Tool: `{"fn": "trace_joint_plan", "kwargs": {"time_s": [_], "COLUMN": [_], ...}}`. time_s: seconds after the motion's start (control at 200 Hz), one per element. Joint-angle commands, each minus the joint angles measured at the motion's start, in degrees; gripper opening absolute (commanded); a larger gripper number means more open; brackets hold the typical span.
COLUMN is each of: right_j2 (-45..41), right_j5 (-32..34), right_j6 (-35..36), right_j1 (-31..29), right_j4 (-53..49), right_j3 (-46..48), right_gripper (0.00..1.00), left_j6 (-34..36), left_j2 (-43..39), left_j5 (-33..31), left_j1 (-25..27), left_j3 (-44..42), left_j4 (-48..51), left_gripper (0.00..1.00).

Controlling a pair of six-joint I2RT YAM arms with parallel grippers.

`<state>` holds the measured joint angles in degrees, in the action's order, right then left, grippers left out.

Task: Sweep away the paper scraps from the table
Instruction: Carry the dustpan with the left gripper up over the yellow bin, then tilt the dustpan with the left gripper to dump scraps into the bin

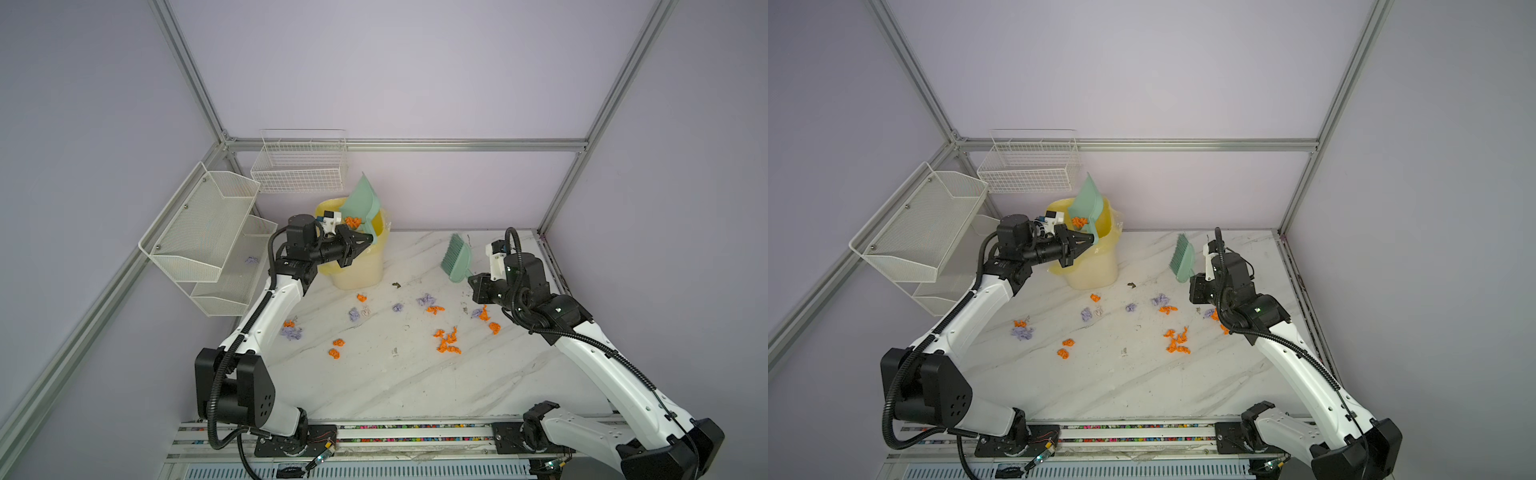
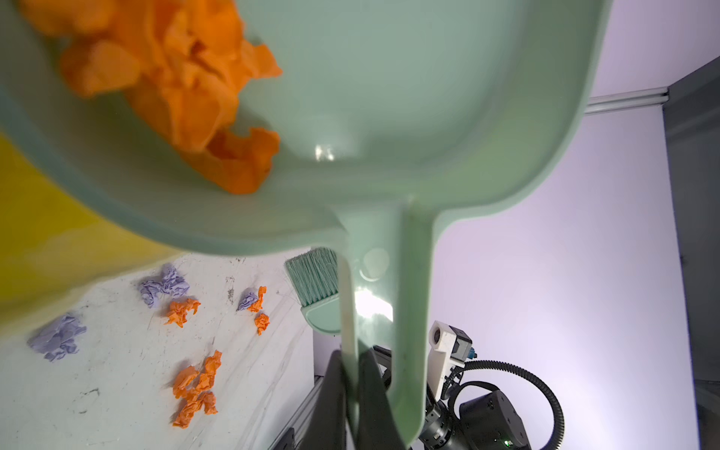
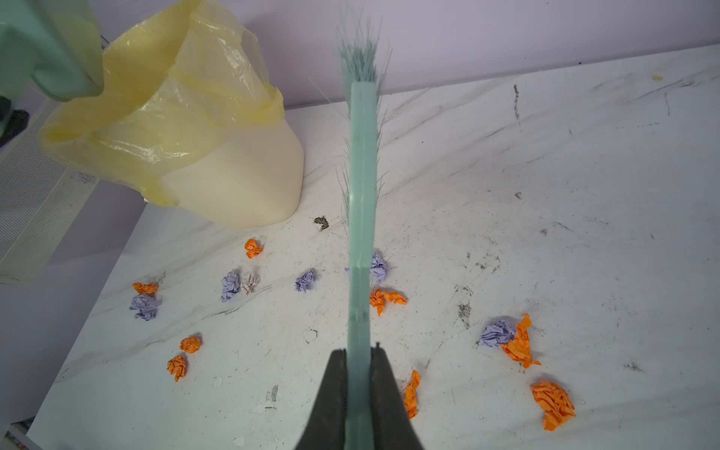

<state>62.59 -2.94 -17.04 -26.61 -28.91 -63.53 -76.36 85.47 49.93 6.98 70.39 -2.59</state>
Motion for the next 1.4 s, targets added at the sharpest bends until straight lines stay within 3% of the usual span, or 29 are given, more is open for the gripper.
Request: {"fn": "trace_joint_plan", "kwargs": {"time_s": [0.0, 0.17, 0.3, 0.605, 0.79, 0.945, 1.095, 1.2, 1.395], "right_j2": [0.00, 0.00, -0.07, -0.40, -0.17, 0.04, -0.23, -0.32, -0.28], "right_j5": [-0.65, -1.10, -1.27, -1.62, -1.98, -2.57, -2.64, -2.86, -2.84], "right_j6": [0.96, 0.87, 0.88, 0.46, 0.29, -0.10, -0.44, -0.69, -0.87], "right_j1": [0.41, 0.42, 0.40, 0.41, 0.39, 0.41, 0.40, 0.42, 0.42], "right_j4": [2.10, 2.19, 2.10, 1.92, 1.98, 2.19, 2.10, 2.01, 2.34], "right_j3": [-1.89, -2.21, -2.56, -2.64, -2.59, -2.83, -2.40, -1.88, -2.23], "right_gripper": [0.00, 0.00, 0.00, 0.00, 0.00, 0.00, 0.00, 0.00, 0.00], "left_j6": [-19.73, -40.78, -49.44, -49.52, -45.13, -50.27, -50.51, -56.73, -55.49], "left_j2": [0.42, 5.92, 9.38, 9.37, 6.53, 8.17, 8.48, 9.66, 9.40], "left_j5": [7.15, 6.85, 5.42, 5.90, 6.78, 5.24, 5.43, 2.04, 2.63], "left_j1": [-1.13, -1.36, -1.42, -1.80, -1.80, -1.80, -1.86, -1.31, 0.74], "left_j3": [-7.40, -14.52, -15.74, -14.27, -13.63, -12.29, -13.67, -13.32, -12.17], "left_j4": [-29.55, -58.84, -72.89, -73.57, -68.55, -74.72, -75.47, -83.45, -83.45], "left_gripper": [0.00, 0.00, 0.00, 0.00, 0.00, 0.00, 0.00, 0.00, 0.00]}}
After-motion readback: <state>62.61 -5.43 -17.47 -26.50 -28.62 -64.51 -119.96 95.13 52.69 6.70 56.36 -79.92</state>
